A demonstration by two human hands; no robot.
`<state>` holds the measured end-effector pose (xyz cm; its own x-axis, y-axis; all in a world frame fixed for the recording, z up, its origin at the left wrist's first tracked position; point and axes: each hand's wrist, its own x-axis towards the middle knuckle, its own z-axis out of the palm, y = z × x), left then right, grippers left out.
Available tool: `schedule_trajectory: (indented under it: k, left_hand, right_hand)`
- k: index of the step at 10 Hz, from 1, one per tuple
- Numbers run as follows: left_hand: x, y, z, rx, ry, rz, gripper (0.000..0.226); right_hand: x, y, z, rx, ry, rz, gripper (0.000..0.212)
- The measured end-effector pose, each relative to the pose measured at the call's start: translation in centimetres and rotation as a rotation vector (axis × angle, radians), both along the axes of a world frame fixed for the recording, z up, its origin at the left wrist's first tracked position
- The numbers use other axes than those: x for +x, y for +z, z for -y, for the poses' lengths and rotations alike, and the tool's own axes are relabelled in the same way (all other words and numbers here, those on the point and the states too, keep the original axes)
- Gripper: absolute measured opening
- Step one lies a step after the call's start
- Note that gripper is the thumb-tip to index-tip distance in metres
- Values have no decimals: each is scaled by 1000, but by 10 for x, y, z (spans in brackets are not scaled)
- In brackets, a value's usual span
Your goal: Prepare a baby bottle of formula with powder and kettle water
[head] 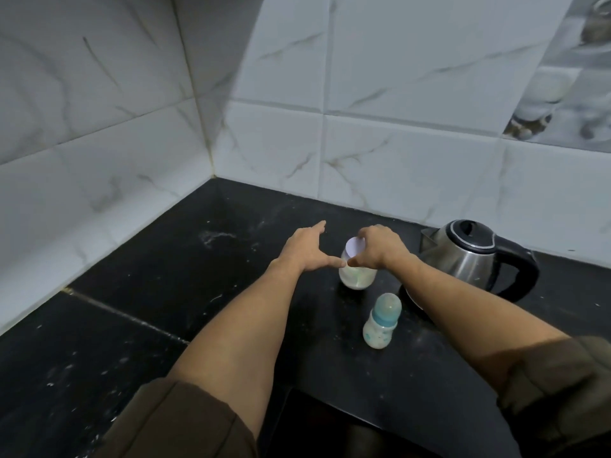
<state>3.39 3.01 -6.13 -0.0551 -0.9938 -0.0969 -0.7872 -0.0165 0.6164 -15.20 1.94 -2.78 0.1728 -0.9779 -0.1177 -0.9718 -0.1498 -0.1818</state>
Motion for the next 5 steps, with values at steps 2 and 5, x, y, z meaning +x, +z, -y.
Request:
schedule_trajectory:
  k: [2, 5]
  left_hand:
    - [-12, -2, 10, -16, 16, 85, 122]
    - [-25, 12, 4, -152, 113, 205, 73]
  right_hand:
    - [-19, -13, 5, 29, -10, -5, 67]
    - [-25, -22, 10, 92, 64, -15, 65]
